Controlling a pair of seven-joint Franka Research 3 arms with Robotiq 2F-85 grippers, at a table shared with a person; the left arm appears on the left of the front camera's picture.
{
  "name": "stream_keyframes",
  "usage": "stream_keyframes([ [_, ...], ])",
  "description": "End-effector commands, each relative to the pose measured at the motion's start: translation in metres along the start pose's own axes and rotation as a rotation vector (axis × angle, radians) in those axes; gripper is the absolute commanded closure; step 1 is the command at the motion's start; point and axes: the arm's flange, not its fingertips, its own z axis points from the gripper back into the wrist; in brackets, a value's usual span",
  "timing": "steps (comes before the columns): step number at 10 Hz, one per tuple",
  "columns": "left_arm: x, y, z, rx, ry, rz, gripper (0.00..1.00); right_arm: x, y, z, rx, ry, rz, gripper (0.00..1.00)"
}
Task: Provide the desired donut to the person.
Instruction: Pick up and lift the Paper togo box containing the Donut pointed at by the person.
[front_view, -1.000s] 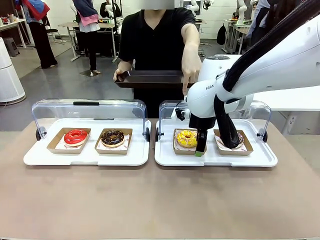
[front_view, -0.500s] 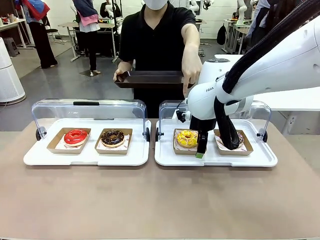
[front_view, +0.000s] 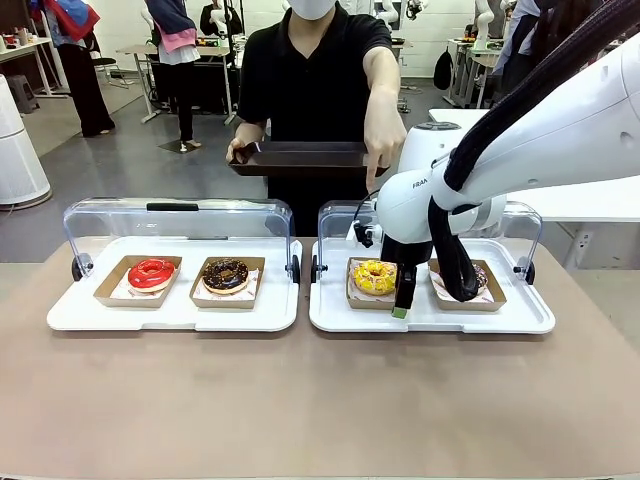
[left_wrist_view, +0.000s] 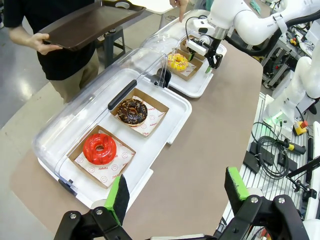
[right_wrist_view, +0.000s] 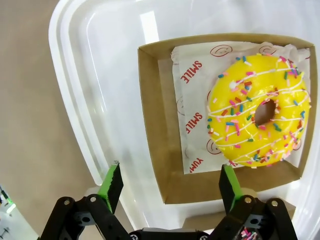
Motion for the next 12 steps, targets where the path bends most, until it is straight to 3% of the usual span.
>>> stream_keyframes([
  [1, -0.0008, -0.0006, 0.0009, -0.003, 0.006, -0.008, 0.00, 0.0029, -0.0099, -0.0089, -0.013, 0.022, 0.025, 0.00],
  [2, -0.0008, -0.0006, 0.0009, -0.003, 0.006, -0.008, 0.00, 0.0024, -0.0101, -0.0092, -0.011, 0.023, 0.026, 0.00],
  [3, -0.0008, -0.0006, 0.0009, -0.003, 0.006, -0.008, 0.00, 0.0017, -0.0098, -0.0091, -0.014, 0.015, 0.051, 0.18],
  [4, -0.0008, -0.0006, 0.0009, -0.003, 0.006, -0.008, 0.00, 0.0023, -0.0094, -0.0088, -0.014, 0.015, 0.053, 0.58],
  [6, -0.0008, -0.0006, 0.0009, -0.003, 0.006, -0.008, 0.00, 0.0022, -0.0097, -0.0094, -0.011, 0.011, 0.051, 1.00],
  [7, -0.0008, -0.0006, 0.0009, -0.003, 0.006, -0.008, 0.00, 0.0017, -0.0097, -0.0097, -0.008, 0.011, 0.052, 1.00],
  [8, -0.0008, -0.0006, 0.0009, -0.003, 0.006, -0.008, 0.00, 0.0014, -0.0098, -0.0099, -0.006, 0.012, 0.053, 0.87],
  [9, -0.0008, -0.0006, 0.0009, -0.003, 0.006, -0.008, 0.00, 0.0011, -0.0094, -0.0099, -0.005, 0.012, 0.056, 0.97],
  [12, -0.0008, -0.0006, 0.0009, -0.003, 0.006, -0.008, 0.00, 0.0019, -0.0083, -0.0079, -0.009, 0.012, 0.064, 1.00],
])
